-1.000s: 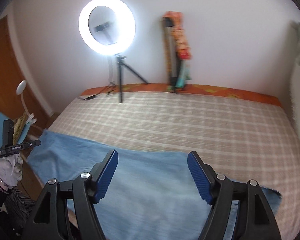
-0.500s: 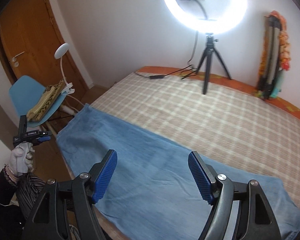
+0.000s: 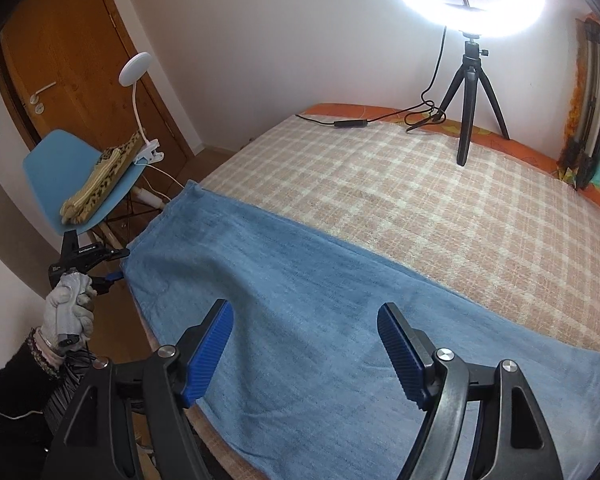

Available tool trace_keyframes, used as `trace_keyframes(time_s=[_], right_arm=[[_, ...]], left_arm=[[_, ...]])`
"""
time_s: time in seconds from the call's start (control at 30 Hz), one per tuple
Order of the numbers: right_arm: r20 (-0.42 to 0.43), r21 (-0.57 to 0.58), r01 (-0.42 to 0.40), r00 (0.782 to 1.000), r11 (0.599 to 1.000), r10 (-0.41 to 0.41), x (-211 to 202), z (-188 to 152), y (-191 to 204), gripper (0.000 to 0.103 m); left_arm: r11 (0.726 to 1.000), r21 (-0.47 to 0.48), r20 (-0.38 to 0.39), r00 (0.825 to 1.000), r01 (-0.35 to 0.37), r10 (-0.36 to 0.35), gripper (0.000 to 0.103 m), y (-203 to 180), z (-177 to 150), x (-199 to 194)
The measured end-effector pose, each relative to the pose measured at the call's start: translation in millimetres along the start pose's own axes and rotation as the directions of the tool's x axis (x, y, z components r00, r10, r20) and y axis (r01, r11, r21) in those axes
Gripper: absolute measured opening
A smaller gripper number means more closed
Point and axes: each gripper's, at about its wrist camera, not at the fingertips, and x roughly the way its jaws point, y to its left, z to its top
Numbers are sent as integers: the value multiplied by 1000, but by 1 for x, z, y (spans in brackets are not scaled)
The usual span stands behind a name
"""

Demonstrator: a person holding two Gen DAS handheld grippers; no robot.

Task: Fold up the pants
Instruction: 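Move both open tools to the hem end of the jeans, then grasp the leg hems with the left tool while the right tool grasps the folded edge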

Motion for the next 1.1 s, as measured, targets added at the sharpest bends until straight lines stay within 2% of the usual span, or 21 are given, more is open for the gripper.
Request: trace_keyframes(time_s=[0.07,0.13,0.27,0.33,0.37,0.4,0.43,0.5,0.57,0.63,0.7,0.8,0.87,0.93,1.03,1.1], right_arm=[[1,14,-2,1000,1000,2,1,1,-4,77],[1,32,-2,1000,999,2,2,2,-7,78],[-11,49,-6,1000,999,6,11,7,-10,78],[-26,35,-14,1000,999,15,17,12,-5,78],[-33,26,-19,999,999,20,20,15,-1,78],[-40,14,-25,999,1000,26,24,19,4,78],[-50,2,-35,998,999,35,29,24,10,78],[-73,-12,-62,995,998,61,40,35,22,78],[-96,-20,-96,991,995,93,53,45,34,78],[-126,-24,-144,982,989,140,72,61,50,78],[-173,-16,-221,961,975,215,98,83,71,79],[-268,12,-343,904,939,333,153,117,113,81],[-326,33,-384,869,923,373,188,133,141,81],[-391,28,-416,832,909,393,224,148,172,81],[-471,13,-428,795,904,383,265,158,206,81],[-510,-11,-409,787,912,347,288,161,223,81]], left_arm=[[995,93,31,999,-46,43,53,-17,-4,-2],[974,194,62,992,-116,106,36,-34,-8,0],[953,240,75,982,-184,171,36,-42,-8,12],[947,254,89,980,-196,179,36,-45,-7,18],[935,285,100,977,-210,189,27,-50,-7,20],[919,315,119,970,-239,212,13,-53,-8,21],[909,338,133,969,-242,208,13,-56,-8,18],[914,352,163,975,-199,149,12,-61,-9,7],[902,400,191,977,-164,93,12,-72,-13,-8],[891,440,180,983,-114,37,12,-83,-20,-16],[862,501,165,986,-81,-3,12,-96,-32,-20],[804,591,151,988,-58,-40,12,-114,-51,-19],[782,622,131,990,-38,-55,12,-121,-59,-15],[770,638,118,991,-29,-61,12,-125,-63,-7],[755,655,79,994,4,-74,12,-130,-67,-1],[735,678,70,995,9,-76,12,-134,-73,1]])
